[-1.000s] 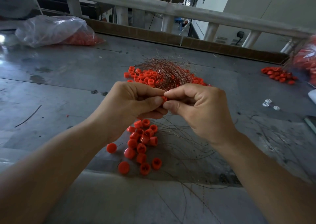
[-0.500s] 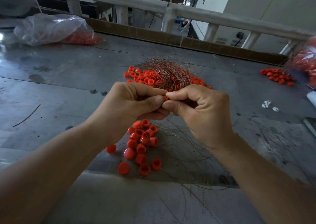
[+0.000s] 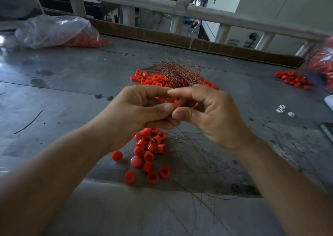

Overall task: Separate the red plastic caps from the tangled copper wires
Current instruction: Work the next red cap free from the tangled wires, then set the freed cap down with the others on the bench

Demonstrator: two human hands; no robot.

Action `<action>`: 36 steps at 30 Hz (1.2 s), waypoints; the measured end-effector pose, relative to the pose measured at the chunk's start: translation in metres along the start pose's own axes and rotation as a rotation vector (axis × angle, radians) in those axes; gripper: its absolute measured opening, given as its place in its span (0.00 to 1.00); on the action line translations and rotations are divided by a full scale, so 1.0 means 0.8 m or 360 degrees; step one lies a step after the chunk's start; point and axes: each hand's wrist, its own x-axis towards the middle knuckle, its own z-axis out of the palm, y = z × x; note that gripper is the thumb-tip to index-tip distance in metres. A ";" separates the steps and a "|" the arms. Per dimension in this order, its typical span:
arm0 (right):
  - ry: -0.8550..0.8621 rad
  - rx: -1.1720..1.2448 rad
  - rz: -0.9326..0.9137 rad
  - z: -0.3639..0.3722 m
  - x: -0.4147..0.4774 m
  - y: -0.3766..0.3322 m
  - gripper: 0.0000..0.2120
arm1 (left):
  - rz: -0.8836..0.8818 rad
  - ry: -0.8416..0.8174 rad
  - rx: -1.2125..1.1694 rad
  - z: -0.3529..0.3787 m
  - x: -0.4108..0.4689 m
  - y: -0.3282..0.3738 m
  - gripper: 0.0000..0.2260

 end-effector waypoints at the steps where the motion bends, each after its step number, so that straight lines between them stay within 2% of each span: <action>1: -0.0088 -0.0084 -0.0022 -0.001 0.000 0.000 0.13 | -0.0015 -0.0006 0.0009 0.000 0.000 0.000 0.16; 3: -0.0188 -0.0170 -0.0046 -0.001 0.000 -0.002 0.13 | -0.0045 -0.0017 -0.0003 0.000 -0.001 -0.001 0.19; 5: -0.0167 -0.0188 -0.0067 0.000 0.001 -0.005 0.18 | -0.0036 -0.0026 -0.0063 0.003 -0.002 0.000 0.20; 6: -0.0149 -0.0186 -0.0064 0.001 0.001 -0.006 0.18 | -0.0004 -0.0023 -0.0066 0.005 -0.003 0.001 0.21; 9: -0.0155 -0.0256 -0.0074 0.001 0.000 -0.006 0.06 | 0.0194 0.0000 0.0236 0.011 -0.006 0.000 0.24; 12: -0.0162 -0.0308 -0.0067 0.003 -0.004 -0.005 0.03 | 0.0279 0.0005 0.0455 0.015 -0.007 -0.004 0.26; 18: -0.0150 -0.0219 -0.0052 0.009 -0.006 -0.011 0.03 | 0.0294 -0.0040 0.0386 0.013 -0.011 -0.004 0.27; 22: -0.0187 -0.0151 0.0036 0.005 -0.005 -0.012 0.08 | 0.0209 -0.0031 0.0289 0.015 -0.010 0.000 0.25; 25: -0.0162 -0.0132 0.0087 0.006 -0.004 -0.011 0.04 | 0.0098 -0.0021 0.0199 0.013 -0.009 0.002 0.25; 30: -0.0091 0.0142 0.0232 0.004 -0.003 -0.012 0.10 | -0.0004 0.0028 0.0004 0.007 -0.005 0.005 0.19; 33: -0.0243 0.0432 0.0433 0.000 -0.002 -0.008 0.18 | 0.0017 0.0050 -0.0149 0.004 -0.002 0.005 0.16; 36: -0.0381 0.0691 0.0557 0.000 -0.002 -0.008 0.17 | 0.0057 0.0096 -0.0332 -0.001 0.001 0.007 0.16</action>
